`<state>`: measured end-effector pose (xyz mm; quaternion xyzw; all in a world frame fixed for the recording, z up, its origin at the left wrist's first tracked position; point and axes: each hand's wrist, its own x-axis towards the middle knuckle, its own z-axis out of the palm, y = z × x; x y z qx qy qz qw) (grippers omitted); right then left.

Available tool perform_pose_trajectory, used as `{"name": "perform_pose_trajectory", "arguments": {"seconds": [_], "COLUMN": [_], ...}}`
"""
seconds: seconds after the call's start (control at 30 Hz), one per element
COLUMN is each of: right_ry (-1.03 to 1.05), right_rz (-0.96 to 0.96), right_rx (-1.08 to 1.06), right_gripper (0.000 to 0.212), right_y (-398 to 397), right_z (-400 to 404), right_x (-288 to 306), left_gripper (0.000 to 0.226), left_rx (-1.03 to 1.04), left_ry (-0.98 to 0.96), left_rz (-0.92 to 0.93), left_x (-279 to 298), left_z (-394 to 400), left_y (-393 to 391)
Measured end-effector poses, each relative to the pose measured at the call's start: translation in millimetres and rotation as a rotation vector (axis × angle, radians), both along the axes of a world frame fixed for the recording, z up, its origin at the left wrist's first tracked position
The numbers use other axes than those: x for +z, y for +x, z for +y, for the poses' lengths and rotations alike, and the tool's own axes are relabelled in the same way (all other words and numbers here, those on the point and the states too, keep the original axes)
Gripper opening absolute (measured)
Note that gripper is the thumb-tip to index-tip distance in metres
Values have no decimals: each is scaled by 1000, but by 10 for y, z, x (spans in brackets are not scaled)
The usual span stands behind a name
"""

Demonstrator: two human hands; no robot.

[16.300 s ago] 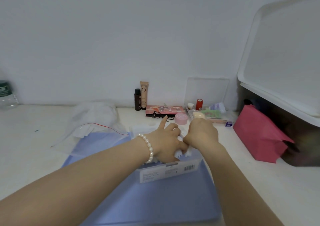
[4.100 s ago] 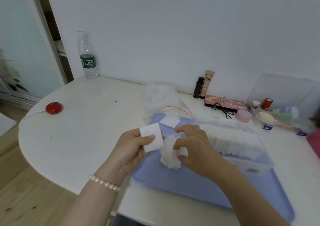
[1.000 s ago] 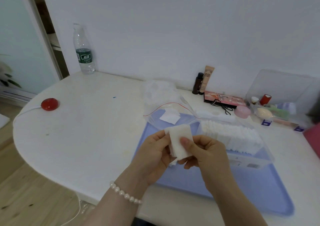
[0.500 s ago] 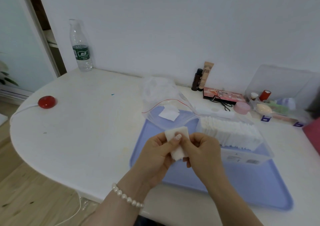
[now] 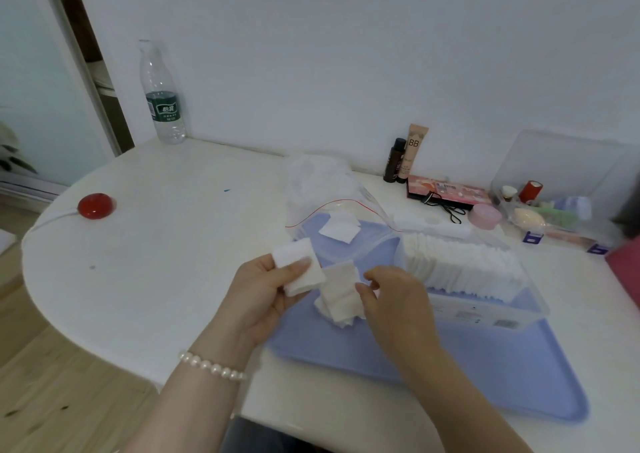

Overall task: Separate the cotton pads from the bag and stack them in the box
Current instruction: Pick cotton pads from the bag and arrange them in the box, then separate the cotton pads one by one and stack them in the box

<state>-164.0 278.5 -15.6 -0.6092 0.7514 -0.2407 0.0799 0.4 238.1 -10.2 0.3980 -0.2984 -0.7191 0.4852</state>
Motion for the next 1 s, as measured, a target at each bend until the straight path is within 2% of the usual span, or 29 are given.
{"name": "perform_pose_trajectory", "arguments": {"seconds": [0.13,0.23,0.33,0.5,0.57,0.67,0.73,0.8,0.87,0.93,1.0], "right_ry": [39,152,142,-48,-168,-194,-124,26,189,269,249], "right_rz": [1,71,106,118,-2,-301,-626,-952,-1152,-1165,-1009], "right_rx": [-24,-79,-77,-43,-26,-9,56,196,331,381,326], "right_gripper": [39,47,34,12,6,25,29,22,14,18,28], "right_y": [66,93,132,144,83,-103,-234,-329,-353,-307,-244], "right_z": [-151,-228,-239,-166,-95,-15,8,21,18,17,0], "right_x": [-12,-6,-3,-47,-5,267,532,720,791,762,687], "left_gripper": [24,25,26,25,25,22,17,17,23,28,32], "left_rx": [-8,-24,-48,-41,-35,-73,-114,-162,-212,-268,-310], "left_ry": [0,9,19,30,23,15,30,39,36,24,22], "left_rz": [-36,-42,-50,-36,-39,-17,7,15,-4,-37,-58], "left_x": [-68,-80,-102,-188,-196,-150,-105,-70,-50,-33,-15], "left_z": [1,3,26,26,16,20,23,29,48,79,115], "left_y": [11,13,-3,-21,-22,-44,-94,-162,-231,-294,-340]}}
